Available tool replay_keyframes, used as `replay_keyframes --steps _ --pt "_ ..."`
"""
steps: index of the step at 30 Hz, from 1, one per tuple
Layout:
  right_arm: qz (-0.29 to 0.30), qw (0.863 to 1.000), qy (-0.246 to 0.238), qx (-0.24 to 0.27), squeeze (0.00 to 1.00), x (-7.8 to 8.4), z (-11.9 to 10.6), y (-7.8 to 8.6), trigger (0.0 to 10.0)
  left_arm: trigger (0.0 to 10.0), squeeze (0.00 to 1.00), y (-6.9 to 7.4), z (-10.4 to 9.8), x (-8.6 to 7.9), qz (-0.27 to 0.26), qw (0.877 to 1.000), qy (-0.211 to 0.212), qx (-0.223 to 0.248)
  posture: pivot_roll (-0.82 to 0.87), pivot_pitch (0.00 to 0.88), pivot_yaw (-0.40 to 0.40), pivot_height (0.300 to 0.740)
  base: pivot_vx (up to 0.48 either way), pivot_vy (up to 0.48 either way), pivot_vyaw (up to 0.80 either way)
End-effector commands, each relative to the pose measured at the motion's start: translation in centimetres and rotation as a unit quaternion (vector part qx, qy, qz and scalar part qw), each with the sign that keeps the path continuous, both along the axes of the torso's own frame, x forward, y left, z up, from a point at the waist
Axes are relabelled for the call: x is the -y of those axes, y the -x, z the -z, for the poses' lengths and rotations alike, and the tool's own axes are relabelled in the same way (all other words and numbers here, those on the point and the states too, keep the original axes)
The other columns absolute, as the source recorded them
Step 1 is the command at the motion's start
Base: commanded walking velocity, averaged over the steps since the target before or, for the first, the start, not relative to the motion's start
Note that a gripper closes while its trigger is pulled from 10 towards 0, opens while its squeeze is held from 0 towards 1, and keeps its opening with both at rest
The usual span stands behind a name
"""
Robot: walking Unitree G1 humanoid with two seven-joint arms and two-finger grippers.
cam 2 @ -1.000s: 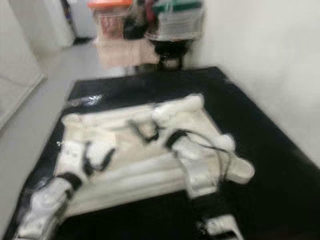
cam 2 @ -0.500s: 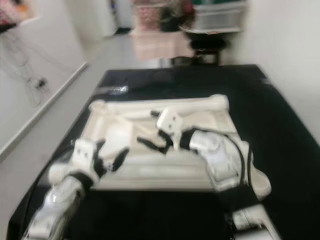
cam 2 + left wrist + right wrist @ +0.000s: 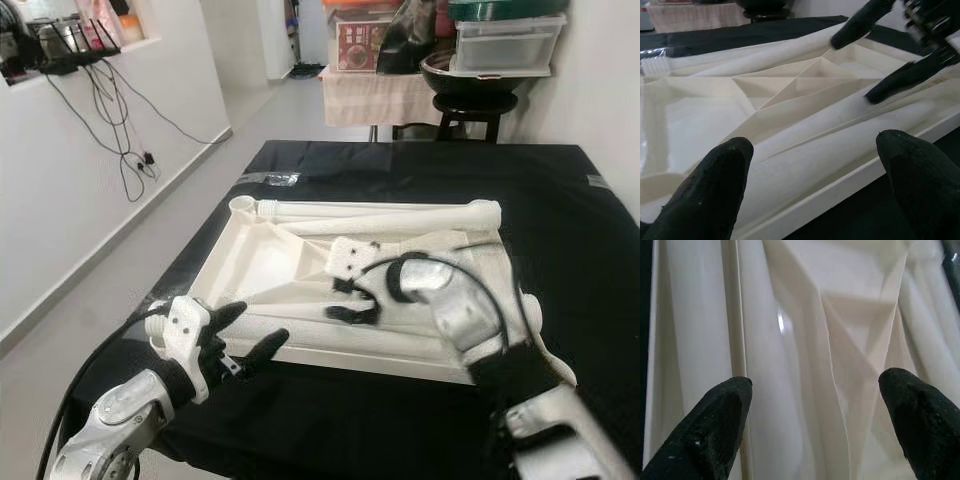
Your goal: Building children table
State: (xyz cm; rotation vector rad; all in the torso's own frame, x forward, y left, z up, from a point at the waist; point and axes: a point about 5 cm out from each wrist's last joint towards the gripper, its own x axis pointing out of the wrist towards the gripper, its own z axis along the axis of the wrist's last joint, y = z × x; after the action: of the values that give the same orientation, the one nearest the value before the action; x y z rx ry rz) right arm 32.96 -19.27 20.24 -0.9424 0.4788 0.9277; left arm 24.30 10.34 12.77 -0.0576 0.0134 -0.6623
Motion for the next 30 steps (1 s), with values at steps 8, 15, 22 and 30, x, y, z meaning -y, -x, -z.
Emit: replay_keyframes --steps 8,15,22,30 --pt "0.039 0.99 0.083 -0.107 0.0 3.1 -0.4 -0.3 10.0 10.0 0.0 0.4 0.8 -0.6 0.004 1.0 -0.028 -0.014 -0.03 0.0 0.031 0.74 0.0 0.0 0.0" --pt "0.085 0.979 0.149 -0.111 0.0 5.2 -1.6 -1.9 10.0 10.0 0.0 0.7 0.8 -0.4 0.007 0.999 -0.028 -0.013 -0.03 0.0 0.015 0.74 0.0 0.0 0.0" --pt "0.06 0.971 0.194 -0.125 0.0 6.0 -2.0 -2.0 10.0 10.0 0.0 0.9 0.9 -0.3 0.005 1.0 -0.026 -0.015 -0.03 0.0 0.009 0.74 0.0 0.0 0.0" --pt "0.087 0.94 0.302 -0.135 0.0 7.0 -0.4 -2.7 10.0 10.0 0.0 1.1 0.9 0.1 0.005 1.0 -0.025 -0.014 -0.03 0.0 -0.001 0.74 0.0 0.0 0.0"
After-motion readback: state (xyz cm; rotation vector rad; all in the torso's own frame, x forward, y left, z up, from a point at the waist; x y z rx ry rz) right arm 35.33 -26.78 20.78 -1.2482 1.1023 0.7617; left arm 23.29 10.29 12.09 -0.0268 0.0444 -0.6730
